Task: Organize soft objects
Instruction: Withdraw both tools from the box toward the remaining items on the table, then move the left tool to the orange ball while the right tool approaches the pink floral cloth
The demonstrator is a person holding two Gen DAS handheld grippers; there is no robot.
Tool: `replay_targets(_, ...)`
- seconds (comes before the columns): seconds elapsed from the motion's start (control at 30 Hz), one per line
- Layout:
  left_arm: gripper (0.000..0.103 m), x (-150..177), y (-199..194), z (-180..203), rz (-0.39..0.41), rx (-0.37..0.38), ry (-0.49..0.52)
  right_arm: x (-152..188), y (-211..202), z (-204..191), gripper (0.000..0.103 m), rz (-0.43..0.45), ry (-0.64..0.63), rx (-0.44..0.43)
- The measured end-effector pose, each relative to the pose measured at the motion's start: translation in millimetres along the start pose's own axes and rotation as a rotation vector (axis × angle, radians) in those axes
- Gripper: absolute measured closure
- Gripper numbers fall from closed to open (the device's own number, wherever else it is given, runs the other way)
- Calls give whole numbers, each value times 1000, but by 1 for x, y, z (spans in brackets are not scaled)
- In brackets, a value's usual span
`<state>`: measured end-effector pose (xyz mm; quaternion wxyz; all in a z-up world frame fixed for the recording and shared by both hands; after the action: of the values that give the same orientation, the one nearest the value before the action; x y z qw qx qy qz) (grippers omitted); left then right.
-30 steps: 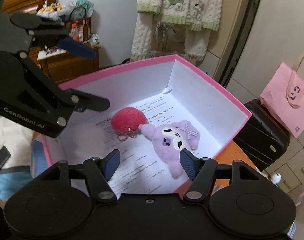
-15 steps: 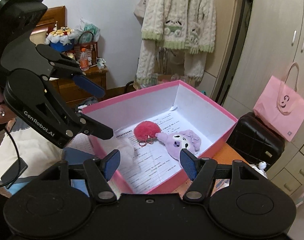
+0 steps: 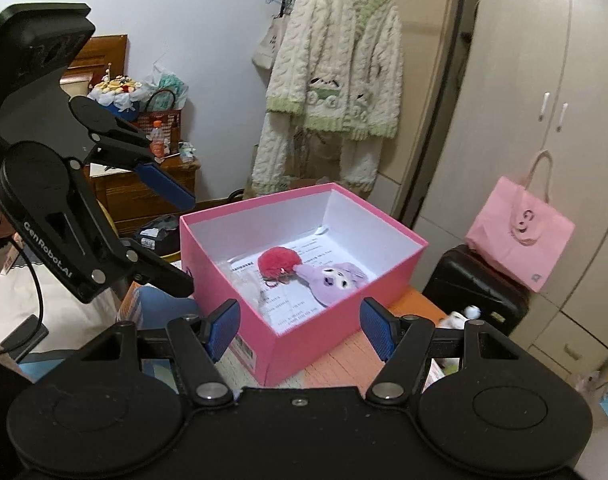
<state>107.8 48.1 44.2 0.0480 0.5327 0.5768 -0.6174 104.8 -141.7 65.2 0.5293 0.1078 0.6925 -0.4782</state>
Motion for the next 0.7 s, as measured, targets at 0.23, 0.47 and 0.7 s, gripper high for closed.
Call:
replay_targets(0.23,20,-2,0,43,55,13,129,33,-39,13,29,103,2,181)
replay_targets(0.47,20,-7,22,75,69,68,147,69,-50,28,26,103,48,252)
replay_targets(0.7,20,-12,53,96,69,99,146,95,-51,55,25,85,130,259)
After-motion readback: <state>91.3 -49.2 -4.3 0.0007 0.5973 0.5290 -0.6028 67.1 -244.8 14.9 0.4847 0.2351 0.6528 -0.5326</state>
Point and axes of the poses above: each gripper's, at about its wrist camera, not at the fingertips, and y roughly the way its jaws point, z to its right, x to its underside, the point moved 5 cm from there along y, roughly the way its jaws point, and after that the axes turned 10 degrees about y, right-handed, at the moved point
